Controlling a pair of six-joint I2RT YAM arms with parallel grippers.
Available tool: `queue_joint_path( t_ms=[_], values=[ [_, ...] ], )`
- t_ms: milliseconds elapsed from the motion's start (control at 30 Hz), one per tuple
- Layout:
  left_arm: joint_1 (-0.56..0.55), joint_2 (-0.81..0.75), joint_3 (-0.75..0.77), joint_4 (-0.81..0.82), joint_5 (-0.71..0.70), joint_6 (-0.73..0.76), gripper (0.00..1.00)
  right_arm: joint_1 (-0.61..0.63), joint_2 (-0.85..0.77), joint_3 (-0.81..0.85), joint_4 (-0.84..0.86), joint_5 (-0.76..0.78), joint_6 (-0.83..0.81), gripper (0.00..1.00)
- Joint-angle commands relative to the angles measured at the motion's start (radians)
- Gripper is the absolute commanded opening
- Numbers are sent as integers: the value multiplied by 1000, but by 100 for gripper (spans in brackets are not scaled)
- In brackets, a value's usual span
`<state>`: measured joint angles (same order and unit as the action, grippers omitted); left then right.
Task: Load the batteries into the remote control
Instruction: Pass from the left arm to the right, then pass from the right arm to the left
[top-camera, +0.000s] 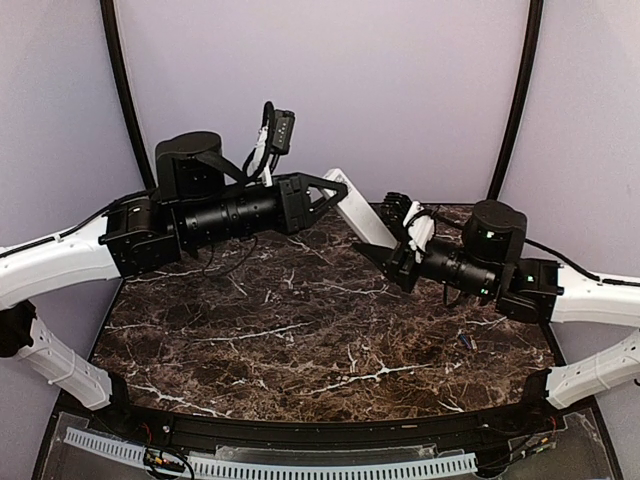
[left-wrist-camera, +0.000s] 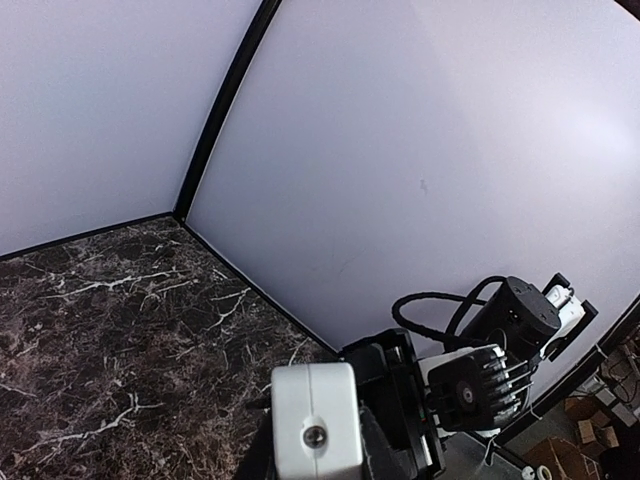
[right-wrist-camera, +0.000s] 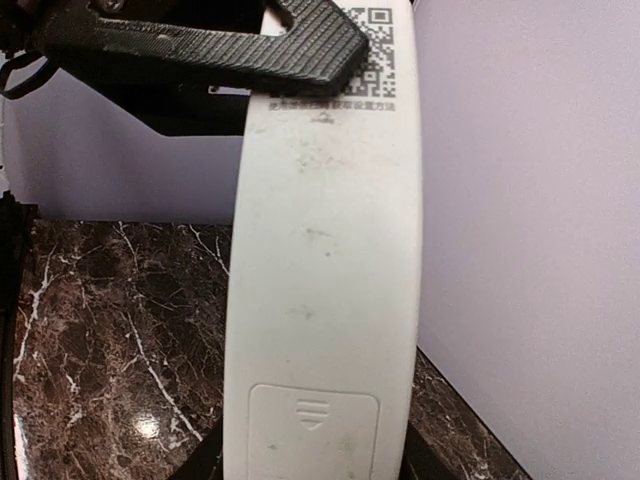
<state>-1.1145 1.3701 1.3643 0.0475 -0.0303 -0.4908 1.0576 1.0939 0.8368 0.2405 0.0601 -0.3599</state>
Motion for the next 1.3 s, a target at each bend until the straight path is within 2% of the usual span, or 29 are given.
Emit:
queue_joint_path(
  t_ms=[0,167,200,267,300,367,433,500,600,700,800,900,967,1000,1033,1067,1233,1267],
  values=[
    [4,-38,-25,47,7,-12,0,5,-16,37,46,-23,-6,35],
    [4,-45,-36,47,1,-5,0,5,-34,46,22,-50,-13,19],
    [4,-50,-39,44,2,6,0,4,-47,48,0,-55,-31,10],
    [5,-52,-39,36,4,13,13,5,-58,51,-18,-55,-46,7],
    [4,-51,-41,33,4,11,35,5,-64,52,-24,-55,-53,6],
    [4,-49,-47,33,6,1,55,5,-68,59,-32,-56,-68,6],
    [4,-41,-53,40,11,-11,62,5,-63,74,-41,-56,-81,5],
    [4,-20,-52,52,18,-20,63,4,-47,92,-49,-55,-91,5],
    [4,1,-45,64,27,-34,62,5,-25,114,-56,-91,-106,4],
    [4,19,-38,71,43,-37,56,5,-8,126,-59,-97,-114,4],
    [5,22,-40,77,62,-39,39,5,-2,130,-53,-100,-119,4],
    [4,27,-41,79,69,-45,27,5,3,135,-46,-101,-124,4],
    [4,29,-42,83,71,-47,15,5,9,143,-46,-108,-126,4],
    [4,30,-42,84,71,-49,5,5,13,146,-46,-110,-124,5],
    [4,29,-42,86,68,-49,2,4,15,149,-46,-107,-117,8],
    [5,24,-44,90,67,-49,0,4,13,150,-44,-100,-103,16],
    [4,-18,-88,145,43,-21,0,-41,-10,180,-87,-107,71,87],
    [4,-33,-97,175,25,-13,0,-69,-12,195,-115,-140,158,97]
  ],
)
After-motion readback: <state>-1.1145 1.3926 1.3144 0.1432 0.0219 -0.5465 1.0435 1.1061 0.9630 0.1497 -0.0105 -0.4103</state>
